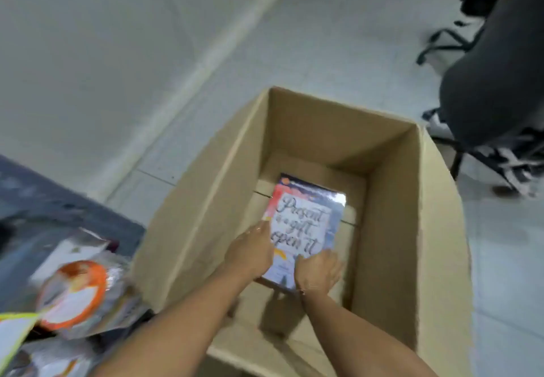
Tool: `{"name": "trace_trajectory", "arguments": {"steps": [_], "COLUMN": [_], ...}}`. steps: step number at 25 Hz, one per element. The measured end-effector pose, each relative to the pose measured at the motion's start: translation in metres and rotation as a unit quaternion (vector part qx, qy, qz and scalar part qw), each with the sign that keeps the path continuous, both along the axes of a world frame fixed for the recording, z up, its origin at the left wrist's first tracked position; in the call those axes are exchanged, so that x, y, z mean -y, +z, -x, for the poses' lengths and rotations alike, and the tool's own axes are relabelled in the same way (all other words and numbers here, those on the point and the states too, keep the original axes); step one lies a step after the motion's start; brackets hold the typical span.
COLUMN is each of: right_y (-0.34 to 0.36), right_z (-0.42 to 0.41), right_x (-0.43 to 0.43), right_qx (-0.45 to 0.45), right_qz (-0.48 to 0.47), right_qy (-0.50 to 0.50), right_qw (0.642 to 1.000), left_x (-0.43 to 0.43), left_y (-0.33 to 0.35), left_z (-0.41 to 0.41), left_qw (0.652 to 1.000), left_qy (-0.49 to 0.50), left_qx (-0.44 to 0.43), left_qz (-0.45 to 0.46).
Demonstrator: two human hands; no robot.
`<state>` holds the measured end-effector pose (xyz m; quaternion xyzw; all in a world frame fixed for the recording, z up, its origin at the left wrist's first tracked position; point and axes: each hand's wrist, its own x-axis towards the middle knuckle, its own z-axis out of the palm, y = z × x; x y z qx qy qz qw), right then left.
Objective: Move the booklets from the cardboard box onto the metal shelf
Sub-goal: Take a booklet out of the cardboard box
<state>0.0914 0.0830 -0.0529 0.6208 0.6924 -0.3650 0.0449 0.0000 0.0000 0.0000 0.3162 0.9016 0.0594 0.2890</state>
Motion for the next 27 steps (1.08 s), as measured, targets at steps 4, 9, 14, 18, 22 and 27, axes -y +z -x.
{"name": "trace_trajectory", "arguments": {"steps": [4,9,14,18,22,27], "right_y": [-0.054,-0.078,-0.069,-0.043,0.007,0.125], "right_z": [-0.018,-0.015,-0.013,-0.003,0.005,0.005], "right_x": [-0.003,-0.017,-0.011,-0.004,0.006,0.035], "right_qx": [0.049,0.04,0.038,-0.011,-0.1,-0.368], "right_qz": [0.101,0.121,0.074,0.038,0.007,-0.152], "right_qy": [-0.08,-0.107,-0.15,-0.199,-0.2,-0.146], "right_qw": [0.991,0.986,0.985,0.979,0.975,0.906], "left_x": [0.015,0.001,-0.007,-0.002,0.007,0.066], "left_y": [-0.089,-0.119,-0.116,-0.09,-0.025,0.123], "left_z": [0.0,0.0,0.0,0.005,0.006,-0.015], "left_qw": [0.982,0.963,0.951,0.973,0.979,0.939], "left_qy": [0.11,0.208,0.249,0.187,0.192,0.16], "left_qx": [0.107,0.105,0.066,0.002,-0.057,-0.222], "left_qz": [0.108,0.137,0.169,0.137,0.027,-0.209]}}
